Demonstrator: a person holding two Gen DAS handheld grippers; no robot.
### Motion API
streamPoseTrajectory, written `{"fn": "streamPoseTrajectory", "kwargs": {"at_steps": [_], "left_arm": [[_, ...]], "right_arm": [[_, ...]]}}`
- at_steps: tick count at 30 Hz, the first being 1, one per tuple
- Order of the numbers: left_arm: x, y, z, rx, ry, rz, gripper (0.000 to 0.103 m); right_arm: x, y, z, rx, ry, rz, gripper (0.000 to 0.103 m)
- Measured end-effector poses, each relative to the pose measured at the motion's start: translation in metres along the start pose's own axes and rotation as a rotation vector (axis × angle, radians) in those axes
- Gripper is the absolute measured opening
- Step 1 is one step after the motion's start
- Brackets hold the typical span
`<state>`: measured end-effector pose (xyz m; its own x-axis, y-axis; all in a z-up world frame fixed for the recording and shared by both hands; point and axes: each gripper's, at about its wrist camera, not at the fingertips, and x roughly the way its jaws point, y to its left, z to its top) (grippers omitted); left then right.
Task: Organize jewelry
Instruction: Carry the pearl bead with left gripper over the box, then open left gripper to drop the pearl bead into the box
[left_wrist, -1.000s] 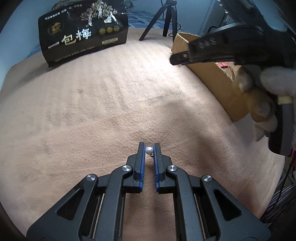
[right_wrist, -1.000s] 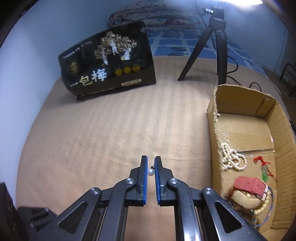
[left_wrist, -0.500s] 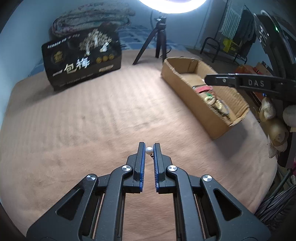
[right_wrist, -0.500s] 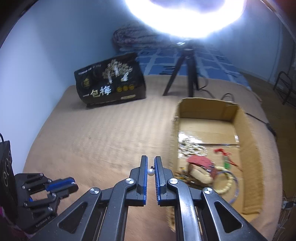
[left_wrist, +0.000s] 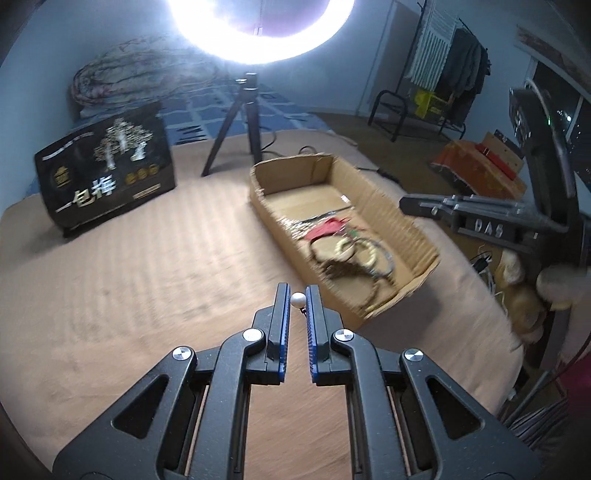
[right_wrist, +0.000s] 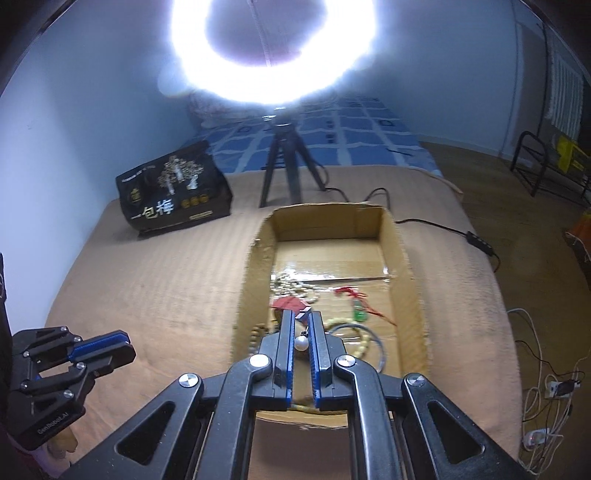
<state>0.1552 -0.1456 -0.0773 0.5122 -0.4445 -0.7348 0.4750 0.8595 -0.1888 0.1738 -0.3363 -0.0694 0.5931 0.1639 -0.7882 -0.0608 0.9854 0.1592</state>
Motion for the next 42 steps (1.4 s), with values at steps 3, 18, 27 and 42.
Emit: {"fn": "streamPoseTrajectory", "kwargs": {"at_steps": [3,18,27,42], "left_arm": [[0.009,-0.012,0.008,-0.008,-0.006,-0.017,0.006],[0.048,-0.049,0.02,-0.012,0.009,-0.048,0.006],[0.055,-0.052,0.021,-0.017,0.012,-0.05,0.007],[0.053,-0.054,0.022,-0.021,-0.005,-0.007,0.054]], "right_arm": [[0.002,-0.011,0.001,0.013,0.001,-0.009,0.005],[0.022,-0.035,0.003,0.057,0.024,-0.008,0.005],[0.026,-0.042,0.003,0.08,0.027,-0.005,0.006],[0.023,-0.04,0.004,0.077,-0.003,-0.055,0.067]]}}
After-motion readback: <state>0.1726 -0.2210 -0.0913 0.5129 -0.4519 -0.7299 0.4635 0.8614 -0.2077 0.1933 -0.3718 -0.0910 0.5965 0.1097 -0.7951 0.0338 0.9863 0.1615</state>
